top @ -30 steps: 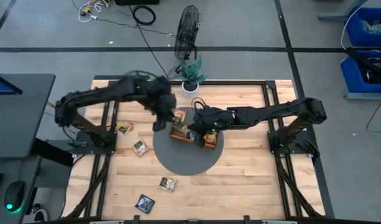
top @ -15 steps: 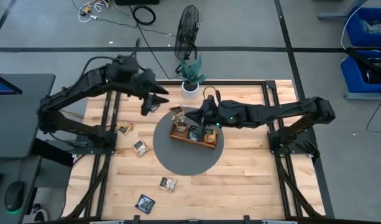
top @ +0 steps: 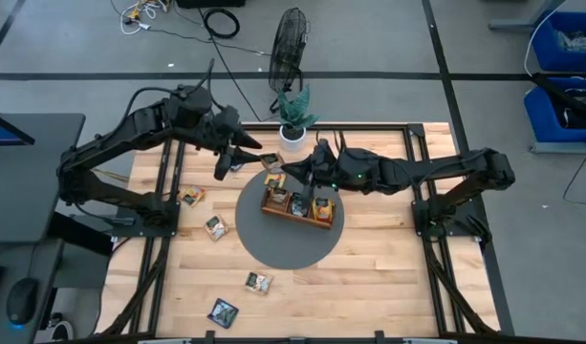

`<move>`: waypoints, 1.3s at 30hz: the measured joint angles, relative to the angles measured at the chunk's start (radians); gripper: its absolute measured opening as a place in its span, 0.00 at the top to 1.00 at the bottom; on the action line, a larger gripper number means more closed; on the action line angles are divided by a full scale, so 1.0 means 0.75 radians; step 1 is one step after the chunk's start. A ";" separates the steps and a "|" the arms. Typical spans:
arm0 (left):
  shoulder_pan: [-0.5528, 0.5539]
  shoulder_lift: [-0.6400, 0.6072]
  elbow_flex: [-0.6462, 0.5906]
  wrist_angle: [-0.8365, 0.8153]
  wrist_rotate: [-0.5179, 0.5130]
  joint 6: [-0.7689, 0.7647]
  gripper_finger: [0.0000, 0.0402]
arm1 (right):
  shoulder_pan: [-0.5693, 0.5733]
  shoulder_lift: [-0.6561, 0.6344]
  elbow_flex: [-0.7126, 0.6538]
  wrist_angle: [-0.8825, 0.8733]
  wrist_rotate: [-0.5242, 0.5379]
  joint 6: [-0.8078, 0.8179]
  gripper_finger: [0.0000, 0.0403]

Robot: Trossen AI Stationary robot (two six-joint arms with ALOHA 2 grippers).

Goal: Pick & Place Tea
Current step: Put the brown tea bag into the left section of the wooden organizer

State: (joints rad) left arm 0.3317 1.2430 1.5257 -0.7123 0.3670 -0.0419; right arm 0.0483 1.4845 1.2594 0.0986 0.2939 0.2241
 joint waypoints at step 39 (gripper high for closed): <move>-0.015 0.001 -0.075 -0.135 -0.149 0.202 1.00 | 0.002 -0.301 0.000 -0.475 -0.071 0.072 0.61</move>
State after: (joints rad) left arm 0.3203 1.2434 1.4697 -0.8135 0.2550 0.1097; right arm 0.0498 1.2585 1.2594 -0.2573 0.2405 0.2779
